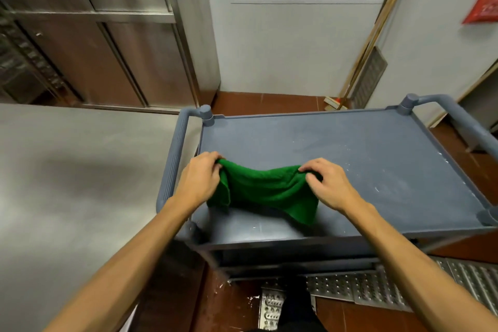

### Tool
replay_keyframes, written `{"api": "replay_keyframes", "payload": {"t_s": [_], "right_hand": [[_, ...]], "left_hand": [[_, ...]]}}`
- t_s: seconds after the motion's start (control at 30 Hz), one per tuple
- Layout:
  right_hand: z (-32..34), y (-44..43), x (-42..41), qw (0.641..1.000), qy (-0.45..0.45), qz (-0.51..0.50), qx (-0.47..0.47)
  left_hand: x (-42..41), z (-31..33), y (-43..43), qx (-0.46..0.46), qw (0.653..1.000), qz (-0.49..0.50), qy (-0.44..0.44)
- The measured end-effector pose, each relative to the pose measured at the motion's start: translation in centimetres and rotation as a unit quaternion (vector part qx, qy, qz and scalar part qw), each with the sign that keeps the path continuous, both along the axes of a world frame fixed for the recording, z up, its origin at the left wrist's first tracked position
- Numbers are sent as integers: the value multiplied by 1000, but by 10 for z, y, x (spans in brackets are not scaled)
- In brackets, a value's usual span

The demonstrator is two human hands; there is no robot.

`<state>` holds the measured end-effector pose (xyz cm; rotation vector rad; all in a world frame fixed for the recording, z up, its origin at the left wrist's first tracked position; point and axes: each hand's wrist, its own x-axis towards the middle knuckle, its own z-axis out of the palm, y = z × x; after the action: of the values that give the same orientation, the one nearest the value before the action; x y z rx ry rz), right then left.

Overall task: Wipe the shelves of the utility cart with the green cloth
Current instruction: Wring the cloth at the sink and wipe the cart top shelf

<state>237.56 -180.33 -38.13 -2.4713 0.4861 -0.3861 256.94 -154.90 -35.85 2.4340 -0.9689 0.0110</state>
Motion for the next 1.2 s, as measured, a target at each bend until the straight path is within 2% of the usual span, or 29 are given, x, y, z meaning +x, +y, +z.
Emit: {"api": "replay_keyframes", "payload": {"t_s": [0.17,0.3,0.67,0.83,0.93,1.07,1.2], "right_hand": [[-1,-51,15,996,75,36,10],[3,-107,35,997,81,15,-6],[40,-258,116,998,-9,-17,-51],[46,-310,153,991,-92,-68,-64],[31,-330,156,988,-111,-81,-72],[-37,-337,140,993,-52,-58,-90],[-112,-322,111,993,99,-13,-60]], "left_hand": [[22,14,-54,-16,1000,-19,-10],[44,23,-98,10,999,-28,-23],[111,41,-231,65,997,-22,-35],[143,51,-294,32,997,3,-71],[148,34,-316,30,995,-9,-91],[133,-21,-326,80,994,-50,-58],[104,-87,-321,218,971,-95,12]]}}
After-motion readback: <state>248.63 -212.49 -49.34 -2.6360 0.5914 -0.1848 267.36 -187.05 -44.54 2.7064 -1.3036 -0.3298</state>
